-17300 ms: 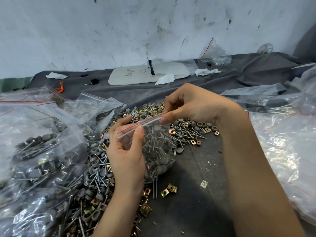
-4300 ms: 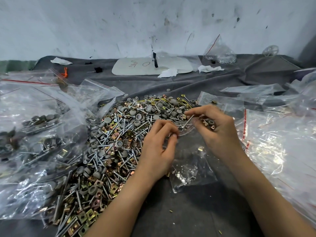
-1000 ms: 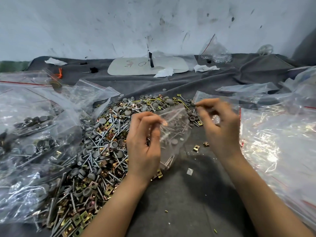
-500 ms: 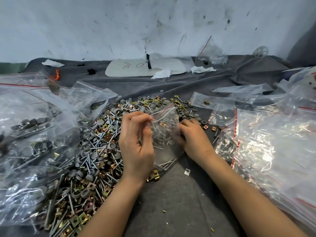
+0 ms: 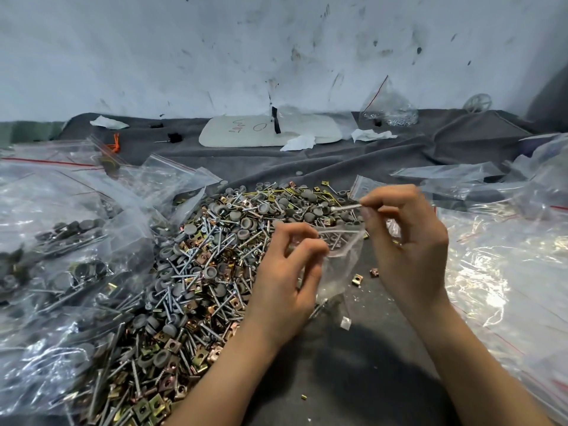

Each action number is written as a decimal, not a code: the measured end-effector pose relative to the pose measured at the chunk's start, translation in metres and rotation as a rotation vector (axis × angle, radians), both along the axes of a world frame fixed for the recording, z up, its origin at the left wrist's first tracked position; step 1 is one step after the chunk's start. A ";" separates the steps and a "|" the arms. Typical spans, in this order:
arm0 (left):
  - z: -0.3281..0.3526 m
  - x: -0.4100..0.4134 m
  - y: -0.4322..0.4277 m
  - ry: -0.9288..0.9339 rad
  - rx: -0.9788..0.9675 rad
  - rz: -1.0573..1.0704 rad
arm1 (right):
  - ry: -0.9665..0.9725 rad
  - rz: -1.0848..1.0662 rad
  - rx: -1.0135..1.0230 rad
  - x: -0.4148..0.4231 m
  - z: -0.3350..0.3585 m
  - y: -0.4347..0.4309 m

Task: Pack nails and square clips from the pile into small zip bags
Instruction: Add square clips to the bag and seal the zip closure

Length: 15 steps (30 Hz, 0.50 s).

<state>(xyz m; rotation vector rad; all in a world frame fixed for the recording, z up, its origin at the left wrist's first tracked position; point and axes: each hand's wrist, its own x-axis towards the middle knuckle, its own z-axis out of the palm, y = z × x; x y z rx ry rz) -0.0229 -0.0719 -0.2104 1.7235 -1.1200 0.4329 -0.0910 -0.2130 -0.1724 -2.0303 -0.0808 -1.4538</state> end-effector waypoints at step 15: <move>0.009 0.003 0.006 0.083 -0.259 0.135 | 0.322 -0.003 0.194 0.001 -0.003 -0.013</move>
